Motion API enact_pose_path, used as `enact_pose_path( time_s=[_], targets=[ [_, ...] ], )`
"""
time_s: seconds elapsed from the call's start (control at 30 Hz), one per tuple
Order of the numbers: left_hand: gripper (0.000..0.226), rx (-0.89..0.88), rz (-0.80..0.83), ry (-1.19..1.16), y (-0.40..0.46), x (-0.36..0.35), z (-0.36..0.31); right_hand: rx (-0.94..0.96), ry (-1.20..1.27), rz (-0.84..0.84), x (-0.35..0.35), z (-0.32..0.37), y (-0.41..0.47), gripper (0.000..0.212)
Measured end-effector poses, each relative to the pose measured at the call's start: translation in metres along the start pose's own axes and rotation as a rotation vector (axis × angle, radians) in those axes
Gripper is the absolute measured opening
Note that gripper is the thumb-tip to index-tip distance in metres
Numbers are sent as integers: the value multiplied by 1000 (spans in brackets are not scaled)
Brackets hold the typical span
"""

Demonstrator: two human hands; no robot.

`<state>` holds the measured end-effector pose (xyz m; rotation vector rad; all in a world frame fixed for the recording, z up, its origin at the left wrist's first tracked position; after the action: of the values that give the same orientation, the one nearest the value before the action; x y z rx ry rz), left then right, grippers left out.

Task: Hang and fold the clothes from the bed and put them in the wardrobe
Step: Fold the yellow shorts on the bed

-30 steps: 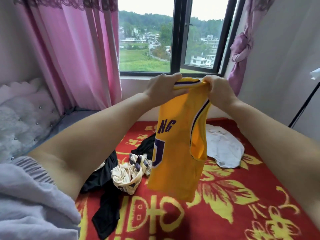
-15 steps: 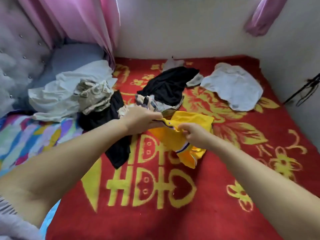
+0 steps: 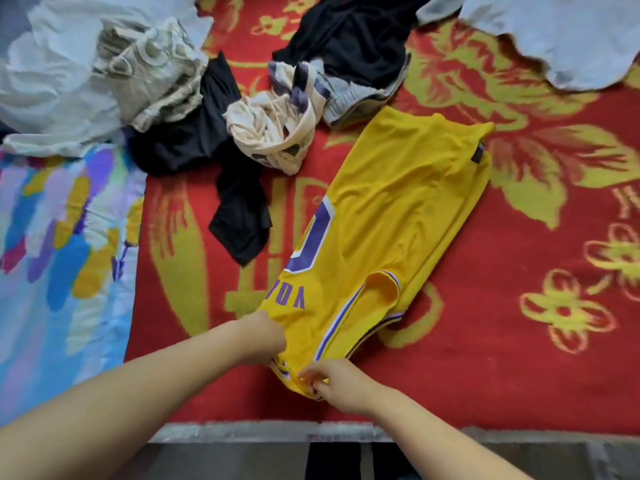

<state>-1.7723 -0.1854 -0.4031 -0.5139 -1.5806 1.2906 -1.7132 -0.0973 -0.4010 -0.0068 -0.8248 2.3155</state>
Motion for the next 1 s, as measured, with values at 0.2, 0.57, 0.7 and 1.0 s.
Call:
enact_pose_path(
  time_s=[0.2,0.57,0.7,1.0],
  targets=[
    [42,101,263,-208,30,0,6,-139,-67,-55,80,-42,3,32],
    [31,756,-186,-2473,125,131,-27,-360,-136,-559,424,-145,-59,37],
    [21,1020,-305,-2707,145,124,-40,-262,-112,-704,512,-152,-32,47],
    [5,987,-399,-3016,148,103,-76,-345,70,-536,544,-169,56,44]
  ],
)
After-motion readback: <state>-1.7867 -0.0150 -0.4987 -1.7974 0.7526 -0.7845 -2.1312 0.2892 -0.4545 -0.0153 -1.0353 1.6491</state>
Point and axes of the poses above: each hand's wrist, its own y-axis towards the middle knuckle, its own x-axis out of the back of the hand, z = x × y, the point moved 9 cm from there along y, towards the middle knuckle, and after that the axes turned 8 degrees about x, right-handed, at the moved point
